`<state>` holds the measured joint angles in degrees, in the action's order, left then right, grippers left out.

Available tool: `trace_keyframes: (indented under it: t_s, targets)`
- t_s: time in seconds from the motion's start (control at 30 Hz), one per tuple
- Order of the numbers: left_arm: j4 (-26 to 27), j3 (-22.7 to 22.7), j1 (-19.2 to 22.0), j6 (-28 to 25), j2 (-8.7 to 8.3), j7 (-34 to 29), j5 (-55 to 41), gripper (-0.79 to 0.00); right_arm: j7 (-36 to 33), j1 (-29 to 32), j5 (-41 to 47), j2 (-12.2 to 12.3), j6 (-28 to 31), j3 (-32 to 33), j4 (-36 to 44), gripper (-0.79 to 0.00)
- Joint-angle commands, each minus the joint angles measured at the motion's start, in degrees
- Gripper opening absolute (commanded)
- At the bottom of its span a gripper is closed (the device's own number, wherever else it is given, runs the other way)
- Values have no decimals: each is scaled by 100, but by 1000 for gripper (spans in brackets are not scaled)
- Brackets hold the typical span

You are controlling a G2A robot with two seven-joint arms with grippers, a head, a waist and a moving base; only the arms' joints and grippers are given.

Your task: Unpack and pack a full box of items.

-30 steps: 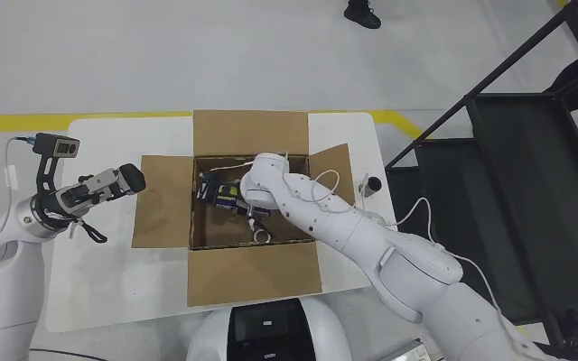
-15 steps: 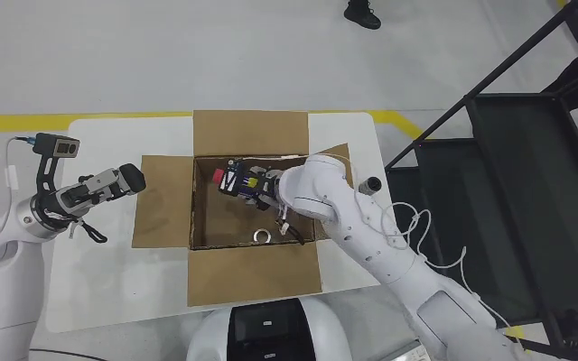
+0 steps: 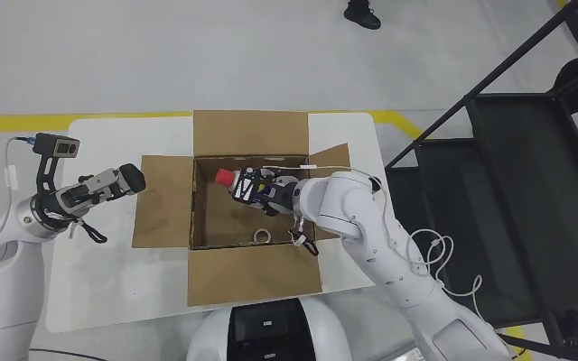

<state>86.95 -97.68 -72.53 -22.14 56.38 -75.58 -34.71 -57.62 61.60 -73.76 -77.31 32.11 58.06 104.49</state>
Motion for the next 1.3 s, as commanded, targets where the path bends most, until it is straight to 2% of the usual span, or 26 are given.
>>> trace_keyframes:
  t_s: [0.0,0.53,0.7,0.83,0.97,1.27]
  targets:
    - [0,0,0,0,0,0,0,0,0,0,0,0,0,0,0,-785]
    - [0,0,0,0,0,0,0,0,0,0,0,0,0,0,0,-785]
    - [59,-78,-141,-75,-25,405,561,0,0,0,0,0,0,0,0,-785]
    - [-302,-257,-122,-145,-78,696,1206,0,0,0,0,0,0,0,0,-785]
    - [-738,-153,-73,-194,-98,923,1731,0,0,0,0,0,0,0,0,-785]
    - [-1896,827,435,-653,15,1086,2050,0,0,0,0,0,0,0,0,-785]
